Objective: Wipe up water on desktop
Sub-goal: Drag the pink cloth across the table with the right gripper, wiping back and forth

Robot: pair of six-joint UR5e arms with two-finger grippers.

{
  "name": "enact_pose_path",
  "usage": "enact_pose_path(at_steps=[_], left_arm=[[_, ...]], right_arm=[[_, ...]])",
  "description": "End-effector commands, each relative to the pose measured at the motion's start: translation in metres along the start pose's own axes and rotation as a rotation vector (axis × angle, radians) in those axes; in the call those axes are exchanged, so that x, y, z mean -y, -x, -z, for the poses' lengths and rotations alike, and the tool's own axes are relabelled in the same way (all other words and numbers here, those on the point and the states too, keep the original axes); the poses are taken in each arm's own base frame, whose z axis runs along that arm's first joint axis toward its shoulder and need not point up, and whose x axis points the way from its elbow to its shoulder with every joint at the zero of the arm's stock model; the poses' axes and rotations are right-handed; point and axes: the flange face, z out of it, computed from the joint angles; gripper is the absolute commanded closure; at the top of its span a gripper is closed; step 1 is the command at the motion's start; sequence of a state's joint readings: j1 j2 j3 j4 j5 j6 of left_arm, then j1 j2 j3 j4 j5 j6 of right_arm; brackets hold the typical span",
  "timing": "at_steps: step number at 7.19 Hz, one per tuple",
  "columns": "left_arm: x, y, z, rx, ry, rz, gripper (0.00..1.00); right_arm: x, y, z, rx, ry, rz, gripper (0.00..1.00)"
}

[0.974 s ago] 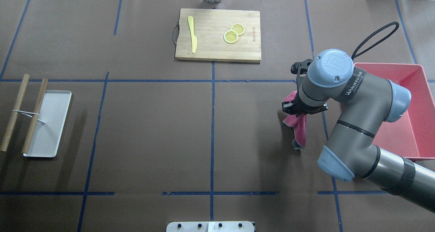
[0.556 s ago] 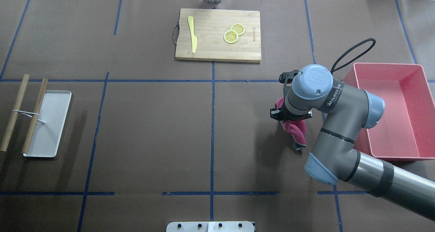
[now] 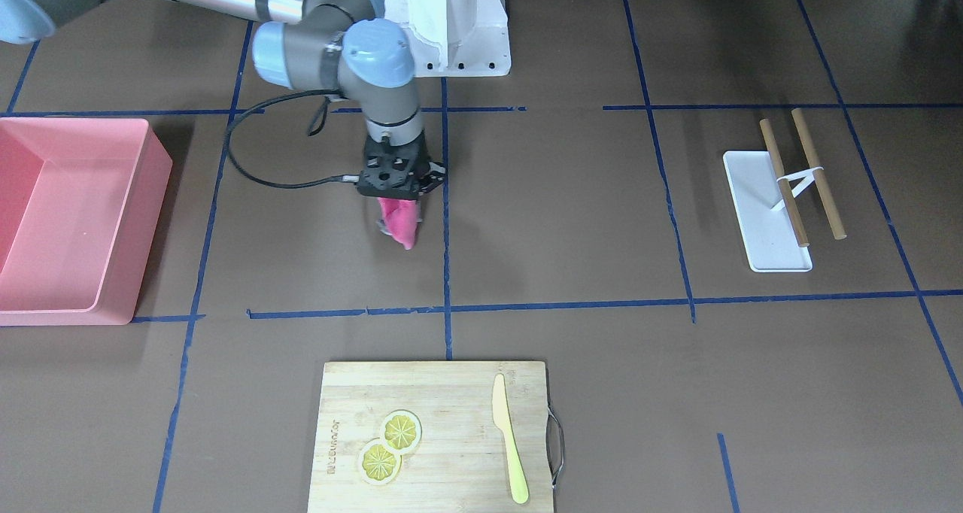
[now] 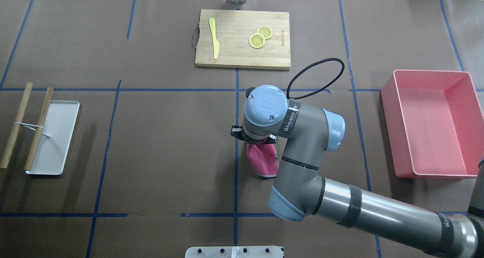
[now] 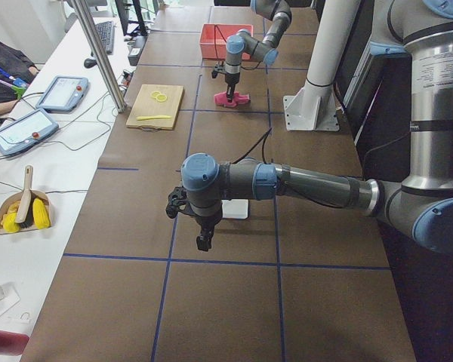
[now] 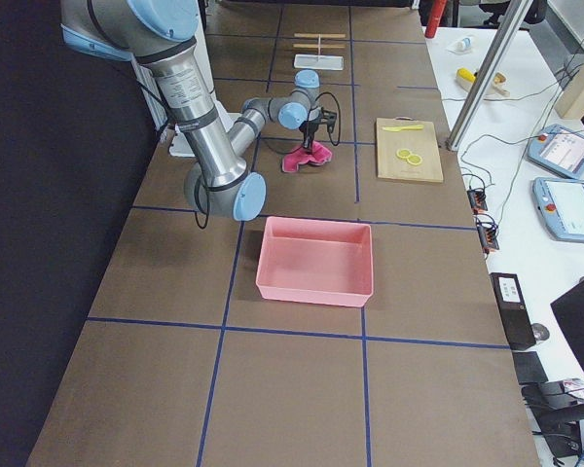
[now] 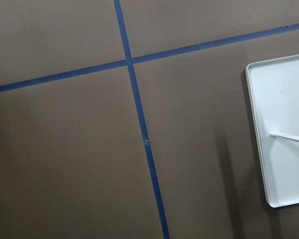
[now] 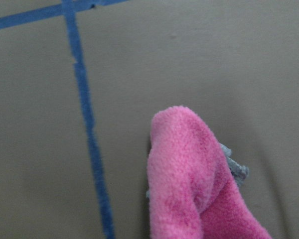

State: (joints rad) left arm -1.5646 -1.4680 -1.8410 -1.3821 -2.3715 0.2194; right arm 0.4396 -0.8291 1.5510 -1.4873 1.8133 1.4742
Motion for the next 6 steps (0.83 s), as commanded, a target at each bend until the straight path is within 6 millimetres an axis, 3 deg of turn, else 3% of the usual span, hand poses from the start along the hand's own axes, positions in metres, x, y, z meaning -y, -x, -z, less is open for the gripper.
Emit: enact_pose_path(at_steps=[1, 3, 6], left_arm=[[0.0, 0.0, 0.0, 0.0, 0.0, 0.0, 0.0], [0.0, 0.0, 0.0, 0.0, 0.0, 0.002, 0.0], [0.0, -0.001, 0.001, 0.0, -0.002, 0.0, 0.0]], right_arm=[[-0.008, 0.015, 0.003, 0.01, -0.001, -0.022, 1.0], [0.012, -0.046, -0.001, -0.03, -0.007, 0.036, 1.0], [0.05, -0.177, 0.009, -0.098, 0.011, 0.158, 1.0]])
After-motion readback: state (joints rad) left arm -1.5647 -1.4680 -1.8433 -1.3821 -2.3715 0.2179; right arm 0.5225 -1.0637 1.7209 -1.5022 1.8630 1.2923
